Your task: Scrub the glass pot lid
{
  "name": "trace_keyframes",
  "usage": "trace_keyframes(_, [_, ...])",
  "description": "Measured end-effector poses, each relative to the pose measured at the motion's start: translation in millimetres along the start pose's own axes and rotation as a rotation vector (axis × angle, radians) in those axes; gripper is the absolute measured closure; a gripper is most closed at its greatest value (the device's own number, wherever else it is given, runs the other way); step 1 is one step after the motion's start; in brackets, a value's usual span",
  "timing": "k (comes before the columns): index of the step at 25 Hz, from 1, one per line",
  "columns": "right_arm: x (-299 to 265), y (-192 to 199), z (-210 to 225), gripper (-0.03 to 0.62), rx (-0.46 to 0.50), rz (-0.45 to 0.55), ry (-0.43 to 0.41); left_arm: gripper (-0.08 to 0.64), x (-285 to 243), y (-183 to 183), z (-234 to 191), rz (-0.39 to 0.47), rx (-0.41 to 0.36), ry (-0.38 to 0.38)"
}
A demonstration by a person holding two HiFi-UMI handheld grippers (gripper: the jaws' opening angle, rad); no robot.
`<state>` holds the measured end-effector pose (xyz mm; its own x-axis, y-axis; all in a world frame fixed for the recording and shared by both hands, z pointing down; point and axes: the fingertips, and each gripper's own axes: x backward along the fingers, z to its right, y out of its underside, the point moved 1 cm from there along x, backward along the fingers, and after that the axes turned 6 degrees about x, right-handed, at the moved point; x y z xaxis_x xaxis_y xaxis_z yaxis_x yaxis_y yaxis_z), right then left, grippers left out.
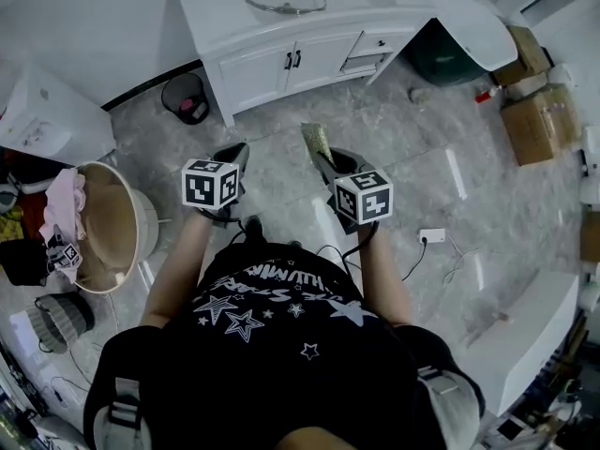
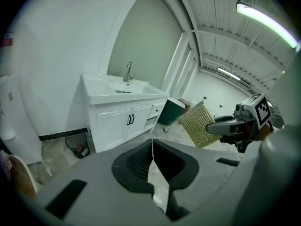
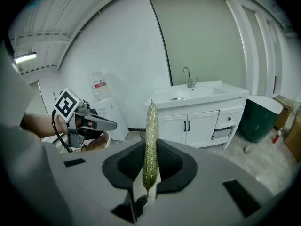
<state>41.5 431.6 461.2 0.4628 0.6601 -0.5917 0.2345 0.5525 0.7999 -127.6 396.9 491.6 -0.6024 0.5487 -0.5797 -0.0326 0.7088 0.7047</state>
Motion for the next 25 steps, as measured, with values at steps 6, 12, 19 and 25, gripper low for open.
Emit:
trace_keyframes(6, [-12.5, -13.5, 8.7, 0.529, -0.017, 0.038, 0.049, 0.546, -11.1, -5.1, -20.2, -0.02, 0.023, 0.038])
trace_keyframes(12, [-36.9, -33.1, 10.9, 0.528, -0.054, 0.064, 0.084, 0.546, -14.6, -30.6, -48.4, -0.001, 0.0, 0.056])
trace_keyframes(19, [-58.3, -35.2, 12.3, 0.526, -0.09, 0.048, 0.095, 0.546, -19.2, -34.3, -74.8, -0.031, 0.018, 0.065])
trace_keyframes(25, [-84.2, -44.2, 43.2, 0.526, -0.105, 0.048, 0.073, 0.546, -43.7, -42.7, -84.3, -0.043, 0.042, 0.034])
